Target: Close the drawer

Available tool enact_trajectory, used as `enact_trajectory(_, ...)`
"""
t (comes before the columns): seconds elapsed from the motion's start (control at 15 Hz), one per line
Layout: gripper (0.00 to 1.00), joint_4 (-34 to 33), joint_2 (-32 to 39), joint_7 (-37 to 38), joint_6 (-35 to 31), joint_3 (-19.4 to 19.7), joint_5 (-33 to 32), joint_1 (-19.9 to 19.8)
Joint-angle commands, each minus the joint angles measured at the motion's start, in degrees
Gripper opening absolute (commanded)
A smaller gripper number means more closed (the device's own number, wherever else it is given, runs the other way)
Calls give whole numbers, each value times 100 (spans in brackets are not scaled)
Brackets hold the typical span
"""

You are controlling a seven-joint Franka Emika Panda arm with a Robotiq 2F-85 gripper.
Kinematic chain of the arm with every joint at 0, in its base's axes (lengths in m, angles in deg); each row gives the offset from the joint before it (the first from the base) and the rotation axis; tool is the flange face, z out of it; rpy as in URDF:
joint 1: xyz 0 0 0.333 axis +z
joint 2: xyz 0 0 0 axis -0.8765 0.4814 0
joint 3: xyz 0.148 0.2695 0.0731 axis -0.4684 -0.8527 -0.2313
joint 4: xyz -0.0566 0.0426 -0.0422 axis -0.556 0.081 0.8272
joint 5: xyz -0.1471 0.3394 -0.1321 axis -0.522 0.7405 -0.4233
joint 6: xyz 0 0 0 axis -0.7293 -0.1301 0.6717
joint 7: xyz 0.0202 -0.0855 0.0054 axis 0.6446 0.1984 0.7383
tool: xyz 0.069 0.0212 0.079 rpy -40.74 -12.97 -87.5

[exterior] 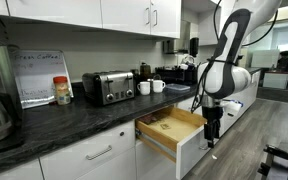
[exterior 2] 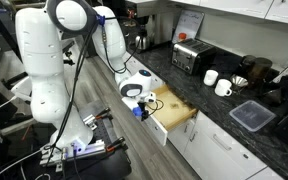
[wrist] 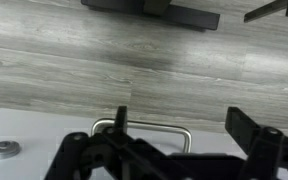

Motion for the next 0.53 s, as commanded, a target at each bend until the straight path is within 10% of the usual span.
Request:
enact_trajectory(0.0,100,-248,389,260,-315,-26,-447,-65)
enact_trajectory(0.47,100,-533,741,651,-623,118,-1059,82)
